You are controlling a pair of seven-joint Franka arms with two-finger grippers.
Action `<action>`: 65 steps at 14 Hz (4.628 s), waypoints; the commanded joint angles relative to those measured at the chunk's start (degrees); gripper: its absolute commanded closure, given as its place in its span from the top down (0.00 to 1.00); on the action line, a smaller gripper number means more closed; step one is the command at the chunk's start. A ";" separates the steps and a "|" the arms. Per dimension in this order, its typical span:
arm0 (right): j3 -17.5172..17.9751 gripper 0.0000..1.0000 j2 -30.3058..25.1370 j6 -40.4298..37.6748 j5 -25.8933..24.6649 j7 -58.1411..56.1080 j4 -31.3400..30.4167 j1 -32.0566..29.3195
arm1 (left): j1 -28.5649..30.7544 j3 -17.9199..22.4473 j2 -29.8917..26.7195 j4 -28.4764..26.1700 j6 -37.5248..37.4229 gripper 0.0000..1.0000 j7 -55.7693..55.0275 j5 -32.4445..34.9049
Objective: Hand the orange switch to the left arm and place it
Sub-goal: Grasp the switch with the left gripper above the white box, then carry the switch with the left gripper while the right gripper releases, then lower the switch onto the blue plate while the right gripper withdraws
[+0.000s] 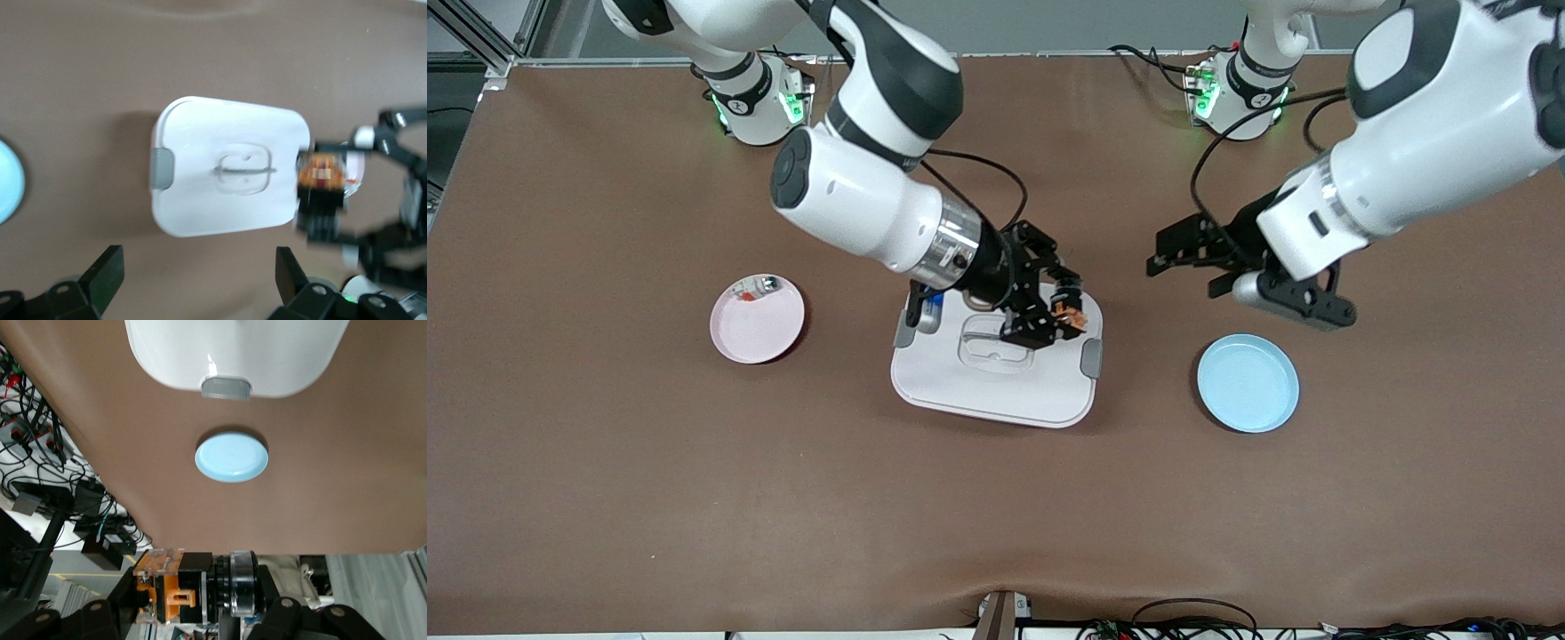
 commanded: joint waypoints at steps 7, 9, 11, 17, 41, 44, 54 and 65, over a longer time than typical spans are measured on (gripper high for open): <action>-0.69 0.00 3.41 4.17 0.80 3.24 3.86 2.99 | -3.06 -0.15 0.49 0.97 3.88 0.94 -7.18 -1.25; -0.69 0.00 3.41 4.69 0.80 3.24 3.94 2.99 | -3.32 -0.23 0.49 0.97 3.88 0.89 -7.10 -1.34; -0.60 0.00 3.41 5.31 0.80 3.68 4.03 2.99 | -3.94 -0.24 1.10 0.97 3.88 0.82 -6.75 -1.43; -0.42 0.00 4.38 6.89 0.80 4.82 5.35 3.25 | -4.99 -0.41 2.07 0.97 4.23 0.79 -6.66 -1.43; -0.95 1.00 4.29 6.11 0.36 5.35 5.26 3.17 | -2.37 0.38 2.60 0.79 4.93 0.00 -2.19 12.70; -0.95 1.00 4.12 2.95 -1.73 3.17 5.26 2.20 | 1.32 0.38 4.61 0.27 4.14 0.00 9.73 14.04; -0.77 1.00 0.61 -27.08 -6.05 -48.29 5.26 -6.05 | 10.29 0.38 10.68 -5.52 2.30 0.00 52.37 21.42; -0.78 1.00 -5.37 -59.52 -29.67 -107.11 5.18 -21.87 | 16.36 0.38 16.92 -15.81 17.75 0.00 84.81 28.28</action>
